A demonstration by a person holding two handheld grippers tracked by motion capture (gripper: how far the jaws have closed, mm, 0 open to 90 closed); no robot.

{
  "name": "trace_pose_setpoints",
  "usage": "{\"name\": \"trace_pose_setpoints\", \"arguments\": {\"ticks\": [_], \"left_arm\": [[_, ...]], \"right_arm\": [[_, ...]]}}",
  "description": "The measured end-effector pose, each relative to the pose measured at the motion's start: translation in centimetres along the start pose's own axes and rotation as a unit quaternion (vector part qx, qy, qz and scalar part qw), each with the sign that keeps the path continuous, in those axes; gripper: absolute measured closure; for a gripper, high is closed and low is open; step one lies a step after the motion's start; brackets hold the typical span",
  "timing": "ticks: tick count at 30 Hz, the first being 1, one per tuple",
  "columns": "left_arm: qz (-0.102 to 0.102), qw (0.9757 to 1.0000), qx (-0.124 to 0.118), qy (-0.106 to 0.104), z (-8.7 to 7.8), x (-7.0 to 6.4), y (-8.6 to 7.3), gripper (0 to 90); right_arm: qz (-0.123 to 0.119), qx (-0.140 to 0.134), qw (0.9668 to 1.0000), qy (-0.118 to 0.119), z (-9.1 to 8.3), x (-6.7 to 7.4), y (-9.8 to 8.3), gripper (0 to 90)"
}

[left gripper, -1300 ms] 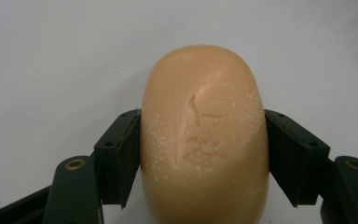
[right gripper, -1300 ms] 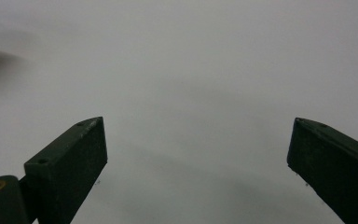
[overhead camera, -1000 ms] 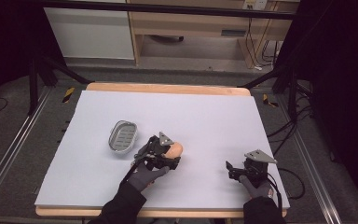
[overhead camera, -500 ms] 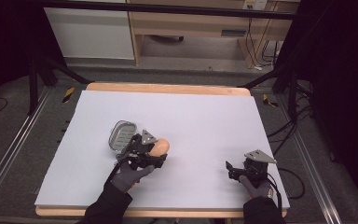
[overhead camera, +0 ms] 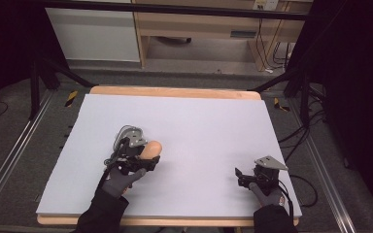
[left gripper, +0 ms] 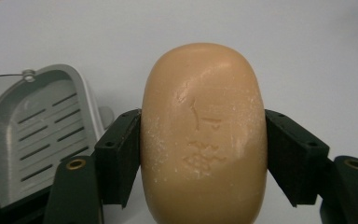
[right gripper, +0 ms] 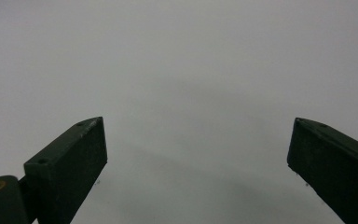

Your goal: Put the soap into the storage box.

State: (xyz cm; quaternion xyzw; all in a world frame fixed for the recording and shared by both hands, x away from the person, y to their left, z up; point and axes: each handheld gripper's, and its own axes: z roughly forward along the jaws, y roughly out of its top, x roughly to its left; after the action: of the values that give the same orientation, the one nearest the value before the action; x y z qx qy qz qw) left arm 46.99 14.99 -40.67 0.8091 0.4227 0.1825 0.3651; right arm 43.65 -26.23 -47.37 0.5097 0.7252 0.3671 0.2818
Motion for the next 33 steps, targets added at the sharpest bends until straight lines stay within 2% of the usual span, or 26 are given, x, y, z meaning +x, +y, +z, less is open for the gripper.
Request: {"name": "trace_pose_setpoints", "arguments": {"ticks": [6, 17, 33], "left_arm": [[-0.009, 0.9999, -0.005, 0.010, -0.7, 1.3, 0.2, 32.0], [-0.037, 0.9987, -0.022, 0.027, -1.6, 3.3, 0.4, 32.1], [-0.064, 0.9965, -0.029, 0.046, -1.7, 5.7, 0.4, 32.1]], "right_arm": [[-0.001, -0.003, 1.0000, 0.001, 0.0, 0.1, 0.0, 5.0], [-0.006, 0.000, 1.0000, 0.002, 0.1, 0.3, 0.0, 4.9], [-0.008, 0.003, 1.0000, 0.002, 0.2, 0.4, 0.0, 4.9]]}}
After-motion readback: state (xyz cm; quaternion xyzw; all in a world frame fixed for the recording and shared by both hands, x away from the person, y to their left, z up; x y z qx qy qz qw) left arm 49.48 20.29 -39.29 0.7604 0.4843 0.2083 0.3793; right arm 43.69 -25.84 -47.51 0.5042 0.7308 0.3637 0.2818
